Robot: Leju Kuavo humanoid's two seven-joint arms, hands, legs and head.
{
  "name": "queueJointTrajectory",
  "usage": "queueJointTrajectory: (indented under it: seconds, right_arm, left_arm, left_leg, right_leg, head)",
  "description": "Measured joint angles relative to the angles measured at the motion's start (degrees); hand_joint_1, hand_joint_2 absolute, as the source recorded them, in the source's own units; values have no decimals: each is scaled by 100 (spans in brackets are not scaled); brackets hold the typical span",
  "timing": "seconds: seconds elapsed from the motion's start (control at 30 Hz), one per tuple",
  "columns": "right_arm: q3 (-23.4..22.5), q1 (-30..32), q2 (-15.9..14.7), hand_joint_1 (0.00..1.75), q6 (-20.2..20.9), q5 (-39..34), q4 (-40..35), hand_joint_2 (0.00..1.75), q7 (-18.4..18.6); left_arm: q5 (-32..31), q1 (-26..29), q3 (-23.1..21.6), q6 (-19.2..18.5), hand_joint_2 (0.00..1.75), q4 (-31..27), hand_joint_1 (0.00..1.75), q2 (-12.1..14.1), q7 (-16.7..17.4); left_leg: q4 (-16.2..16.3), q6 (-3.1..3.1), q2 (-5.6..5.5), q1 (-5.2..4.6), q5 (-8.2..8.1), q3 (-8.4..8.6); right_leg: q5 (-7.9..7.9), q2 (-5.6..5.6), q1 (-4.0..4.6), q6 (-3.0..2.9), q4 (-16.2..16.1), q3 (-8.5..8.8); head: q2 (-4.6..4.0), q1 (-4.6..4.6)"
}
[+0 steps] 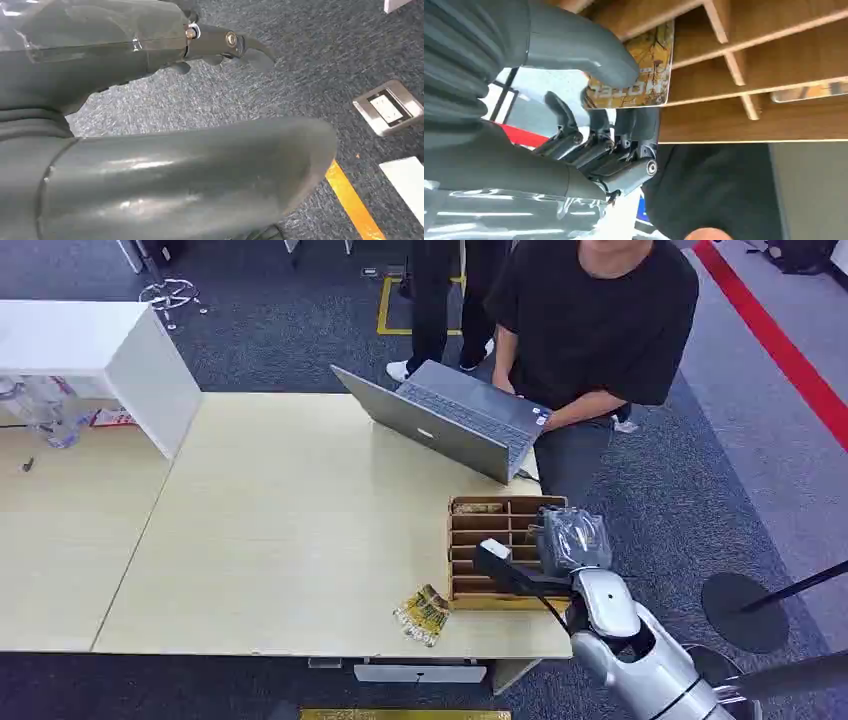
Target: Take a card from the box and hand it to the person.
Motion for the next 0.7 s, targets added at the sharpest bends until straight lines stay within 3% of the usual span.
queueJointTrajectory:
  seconds: [0.43, 0.7]
  right_arm:
    - [0, -10, 0, 159, -90, 24, -15, 175, -2]
    - [0, -11, -50, 173, 196, 435, -535, 175, 59]
  left_arm:
    - [0, 1, 2, 0, 0, 0, 0, 0, -24]
    - [0, 5, 2, 9, 0, 0, 0, 0, -74]
  left_leg:
    - [1, 0, 0, 0, 0, 0]
    - [1, 0, 0, 0, 0, -1]
  right_leg:
    - [0, -1, 0, 1, 0, 1]
    - [1, -1, 0, 1, 0, 0]
  head:
    - [0, -2]
    - [0, -2]
